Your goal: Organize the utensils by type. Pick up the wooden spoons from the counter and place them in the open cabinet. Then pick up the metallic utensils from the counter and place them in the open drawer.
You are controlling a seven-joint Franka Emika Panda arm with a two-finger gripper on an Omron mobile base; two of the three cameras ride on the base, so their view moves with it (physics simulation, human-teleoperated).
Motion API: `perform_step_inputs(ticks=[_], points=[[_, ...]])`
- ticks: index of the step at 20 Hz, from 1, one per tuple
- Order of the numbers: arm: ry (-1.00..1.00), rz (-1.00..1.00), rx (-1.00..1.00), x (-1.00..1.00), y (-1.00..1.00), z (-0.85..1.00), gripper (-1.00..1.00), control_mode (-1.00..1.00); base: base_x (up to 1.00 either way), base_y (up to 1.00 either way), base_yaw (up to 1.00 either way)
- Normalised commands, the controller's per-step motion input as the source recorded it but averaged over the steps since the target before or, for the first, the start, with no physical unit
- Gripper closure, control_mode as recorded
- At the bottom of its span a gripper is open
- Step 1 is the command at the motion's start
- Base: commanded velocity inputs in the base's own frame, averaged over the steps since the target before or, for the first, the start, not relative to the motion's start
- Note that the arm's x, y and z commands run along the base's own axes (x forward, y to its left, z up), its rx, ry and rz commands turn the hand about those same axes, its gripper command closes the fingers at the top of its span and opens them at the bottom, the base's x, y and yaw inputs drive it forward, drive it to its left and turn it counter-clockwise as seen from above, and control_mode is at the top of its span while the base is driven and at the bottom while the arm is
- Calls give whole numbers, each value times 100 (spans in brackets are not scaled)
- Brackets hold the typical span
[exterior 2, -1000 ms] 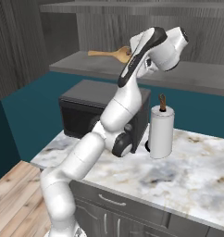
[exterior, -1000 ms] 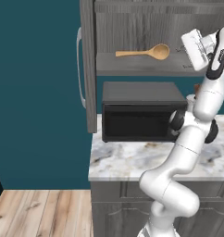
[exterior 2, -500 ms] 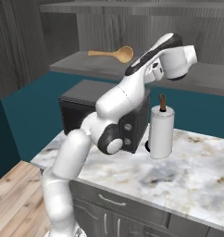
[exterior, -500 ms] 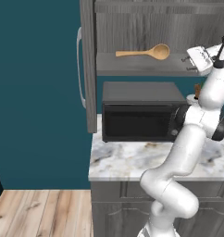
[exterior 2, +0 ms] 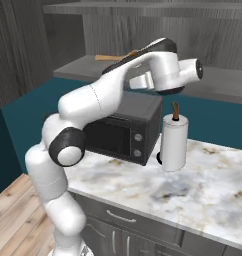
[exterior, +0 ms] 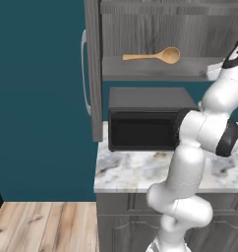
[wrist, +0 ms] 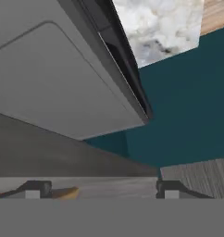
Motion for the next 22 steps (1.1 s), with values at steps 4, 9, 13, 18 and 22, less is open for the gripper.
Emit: perform_step_inputs(ticks=[4, 9, 13, 18, 22], points=[[10, -14, -37, -100, 45, -85, -100, -100, 0, 0, 0], [0, 0, -39, -100, 2, -100, -100, -100, 0, 0, 0], [0, 0, -34, -100, -1, -100, -100, -100, 0, 0, 0], [0, 0, -50, -100, 8, -100, -100, -100, 0, 0, 0], [0, -1, -55, -100, 29, -100, -100, -100, 0, 0, 0]])
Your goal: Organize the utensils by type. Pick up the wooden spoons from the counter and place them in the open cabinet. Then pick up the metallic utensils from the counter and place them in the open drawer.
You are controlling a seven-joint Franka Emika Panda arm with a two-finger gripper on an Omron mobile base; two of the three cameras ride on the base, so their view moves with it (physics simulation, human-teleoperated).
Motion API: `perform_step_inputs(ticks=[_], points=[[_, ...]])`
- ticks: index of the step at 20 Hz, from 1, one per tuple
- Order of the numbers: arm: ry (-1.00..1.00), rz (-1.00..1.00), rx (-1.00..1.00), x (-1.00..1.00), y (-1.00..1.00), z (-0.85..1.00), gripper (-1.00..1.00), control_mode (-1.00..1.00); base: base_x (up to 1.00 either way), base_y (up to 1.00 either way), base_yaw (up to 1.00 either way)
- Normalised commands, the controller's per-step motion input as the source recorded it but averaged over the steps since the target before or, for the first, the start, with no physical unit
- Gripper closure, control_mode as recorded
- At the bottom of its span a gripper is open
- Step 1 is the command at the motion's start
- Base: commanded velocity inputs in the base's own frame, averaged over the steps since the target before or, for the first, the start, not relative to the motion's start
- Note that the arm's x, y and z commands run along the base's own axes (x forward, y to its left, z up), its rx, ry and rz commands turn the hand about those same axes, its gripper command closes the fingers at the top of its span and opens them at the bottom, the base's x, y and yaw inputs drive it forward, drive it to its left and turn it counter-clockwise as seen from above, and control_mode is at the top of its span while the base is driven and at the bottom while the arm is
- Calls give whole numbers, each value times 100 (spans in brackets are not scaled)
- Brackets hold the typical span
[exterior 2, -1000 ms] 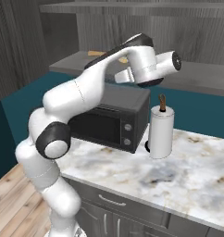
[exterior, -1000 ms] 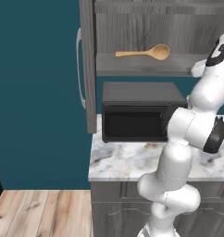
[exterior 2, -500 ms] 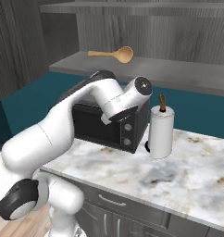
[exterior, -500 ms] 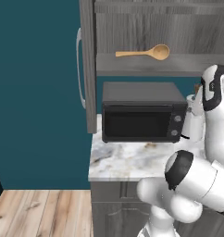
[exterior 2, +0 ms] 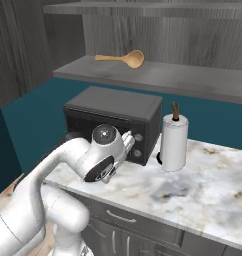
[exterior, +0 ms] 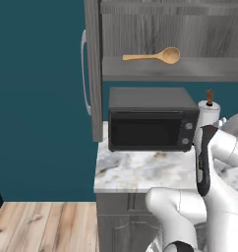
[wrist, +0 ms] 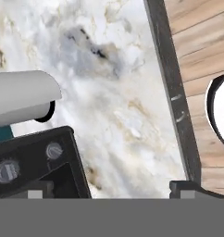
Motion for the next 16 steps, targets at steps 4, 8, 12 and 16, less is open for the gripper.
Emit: perform_step_inputs(ticks=[4, 8, 12, 16], points=[[0, -8, -29, -100, 35, -100, -100, -100, 0, 0, 0], [-5, -2, -1, -98, 23, -65, -100, -100, 0, 0, 0], [-8, 0, 1, -55, 3, -9, -100, -100, 0, 0, 0], [0, 0, 0, -19, 23, -22, -100, -100, 0, 0, 0]])
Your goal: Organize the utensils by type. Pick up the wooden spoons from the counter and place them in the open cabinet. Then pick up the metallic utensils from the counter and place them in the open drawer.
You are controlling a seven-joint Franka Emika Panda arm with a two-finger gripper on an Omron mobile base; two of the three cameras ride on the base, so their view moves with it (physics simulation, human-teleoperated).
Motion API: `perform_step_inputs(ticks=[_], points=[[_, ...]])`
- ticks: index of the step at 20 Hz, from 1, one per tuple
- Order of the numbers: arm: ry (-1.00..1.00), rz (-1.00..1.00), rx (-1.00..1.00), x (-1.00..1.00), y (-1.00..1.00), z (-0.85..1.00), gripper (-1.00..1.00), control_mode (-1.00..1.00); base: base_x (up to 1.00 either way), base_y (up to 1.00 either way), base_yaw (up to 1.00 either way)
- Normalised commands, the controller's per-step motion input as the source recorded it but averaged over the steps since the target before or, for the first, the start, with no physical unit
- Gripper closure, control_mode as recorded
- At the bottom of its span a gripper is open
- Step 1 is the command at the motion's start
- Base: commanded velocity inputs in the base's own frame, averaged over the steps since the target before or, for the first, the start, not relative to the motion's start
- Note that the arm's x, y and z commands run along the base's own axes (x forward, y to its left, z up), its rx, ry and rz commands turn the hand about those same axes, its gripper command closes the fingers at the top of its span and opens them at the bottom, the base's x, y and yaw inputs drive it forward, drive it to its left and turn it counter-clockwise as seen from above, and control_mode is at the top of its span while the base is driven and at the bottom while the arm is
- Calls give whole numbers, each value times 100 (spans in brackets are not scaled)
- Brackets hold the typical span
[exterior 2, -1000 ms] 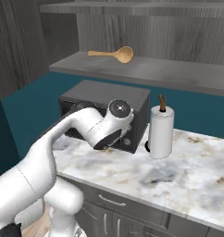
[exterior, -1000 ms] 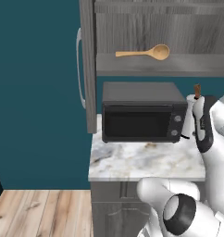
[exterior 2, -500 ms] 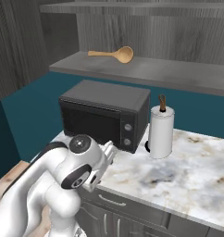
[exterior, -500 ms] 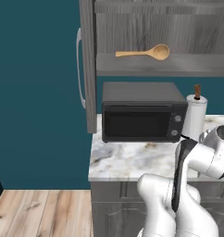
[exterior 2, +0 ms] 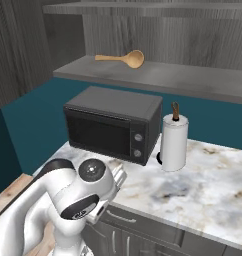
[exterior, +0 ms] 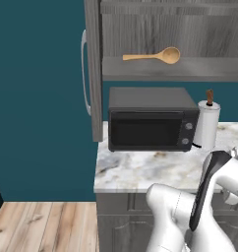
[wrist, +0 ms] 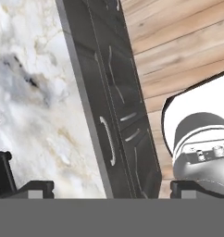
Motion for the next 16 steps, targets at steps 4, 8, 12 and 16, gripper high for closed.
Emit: perform_step_inputs(ticks=[4, 8, 12, 16], points=[[0, 0, 0, -5, 27, -26, -100, -100, 0, 0, 0], [0, 0, 0, -2, 6, -7, -100, 100, -18, 9, -1], [0, 0, 0, 0, 0, 0, -100, 100, -43, 0, -19], [0, 0, 0, 0, 0, 0, -100, 100, -50, 0, -42]])
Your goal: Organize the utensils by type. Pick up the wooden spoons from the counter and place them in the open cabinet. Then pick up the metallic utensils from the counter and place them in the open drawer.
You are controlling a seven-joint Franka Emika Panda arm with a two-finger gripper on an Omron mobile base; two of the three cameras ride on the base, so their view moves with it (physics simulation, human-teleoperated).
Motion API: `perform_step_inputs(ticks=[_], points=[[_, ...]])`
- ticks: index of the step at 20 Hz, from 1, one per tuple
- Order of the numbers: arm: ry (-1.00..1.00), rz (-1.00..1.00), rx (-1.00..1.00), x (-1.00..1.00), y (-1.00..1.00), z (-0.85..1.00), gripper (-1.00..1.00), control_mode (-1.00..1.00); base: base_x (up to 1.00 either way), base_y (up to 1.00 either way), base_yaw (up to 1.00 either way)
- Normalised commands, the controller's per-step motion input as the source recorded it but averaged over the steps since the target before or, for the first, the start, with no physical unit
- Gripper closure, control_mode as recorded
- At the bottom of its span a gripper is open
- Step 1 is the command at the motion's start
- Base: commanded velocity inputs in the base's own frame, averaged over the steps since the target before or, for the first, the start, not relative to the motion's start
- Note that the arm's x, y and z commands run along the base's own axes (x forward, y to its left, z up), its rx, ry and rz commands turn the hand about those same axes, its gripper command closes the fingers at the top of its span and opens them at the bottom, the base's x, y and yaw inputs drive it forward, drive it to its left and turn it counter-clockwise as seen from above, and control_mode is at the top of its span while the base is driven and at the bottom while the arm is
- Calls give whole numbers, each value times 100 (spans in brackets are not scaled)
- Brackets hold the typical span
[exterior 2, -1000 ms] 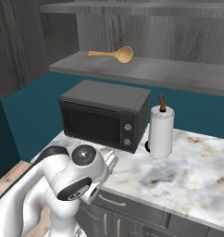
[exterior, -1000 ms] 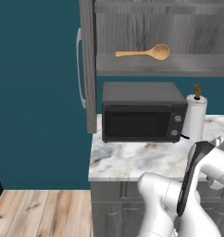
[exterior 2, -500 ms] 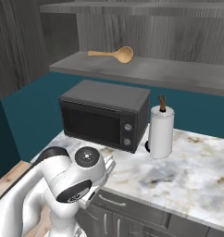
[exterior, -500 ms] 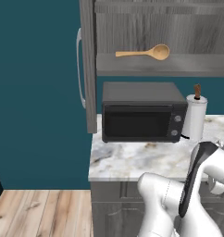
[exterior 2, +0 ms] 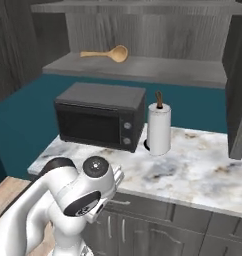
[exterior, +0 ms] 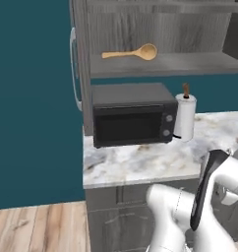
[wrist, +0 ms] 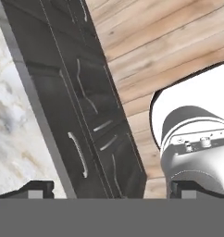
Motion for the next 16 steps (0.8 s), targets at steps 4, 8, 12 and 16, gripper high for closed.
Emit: perform_step_inputs(ticks=[4, 8, 12, 16], points=[[0, 0, 0, 0, 0, 0, -100, 100, -55, -6, -60], [0, 0, 0, 0, 0, 0, -100, 100, -50, -4, -70], [0, 0, 0, 0, 0, 0, -100, 100, -46, -1, -70], [0, 0, 0, 0, 0, 0, -100, 100, -40, -1, -72]])
